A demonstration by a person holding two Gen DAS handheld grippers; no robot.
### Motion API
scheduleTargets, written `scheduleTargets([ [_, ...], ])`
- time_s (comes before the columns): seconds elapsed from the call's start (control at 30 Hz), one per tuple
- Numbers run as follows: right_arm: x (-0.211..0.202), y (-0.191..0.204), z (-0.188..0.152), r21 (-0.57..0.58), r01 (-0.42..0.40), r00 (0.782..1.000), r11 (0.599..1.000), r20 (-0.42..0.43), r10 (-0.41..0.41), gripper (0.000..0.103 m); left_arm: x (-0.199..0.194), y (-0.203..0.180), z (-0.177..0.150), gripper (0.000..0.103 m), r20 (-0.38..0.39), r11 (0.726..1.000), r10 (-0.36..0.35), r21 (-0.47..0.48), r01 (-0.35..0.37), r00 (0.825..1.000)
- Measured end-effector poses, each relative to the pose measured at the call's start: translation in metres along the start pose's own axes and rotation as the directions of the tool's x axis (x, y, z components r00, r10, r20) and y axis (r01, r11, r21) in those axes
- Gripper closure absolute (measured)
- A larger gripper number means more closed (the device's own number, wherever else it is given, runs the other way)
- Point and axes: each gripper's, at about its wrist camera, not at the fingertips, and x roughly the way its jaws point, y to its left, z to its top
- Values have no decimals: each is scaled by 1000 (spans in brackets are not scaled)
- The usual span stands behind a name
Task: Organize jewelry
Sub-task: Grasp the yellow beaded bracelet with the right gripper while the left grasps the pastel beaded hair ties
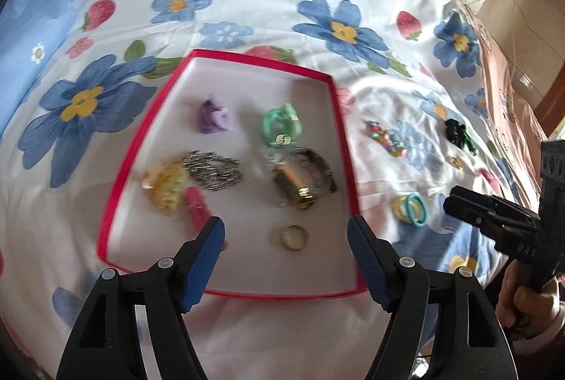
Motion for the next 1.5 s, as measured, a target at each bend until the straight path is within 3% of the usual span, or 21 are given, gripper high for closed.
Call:
scheduleTargets([
  [0.47, -42, -85, -16, 172, 127, 989, 977, 51, -138, 50, 30, -57, 25, 28, -33, 995, -54, 88, 57, 998],
  [1.07, -39, -129, 4, 183, 192, 978, 964, 46, -203, 50, 112, -124, 79, 26, -103, 980, -102, 161, 118, 989],
  [1.5, 2, -160, 25, 142, 269, 963, 953, -52, -265, 50, 213, -148, 112, 26, -181, 984, -11, 173, 43, 983],
])
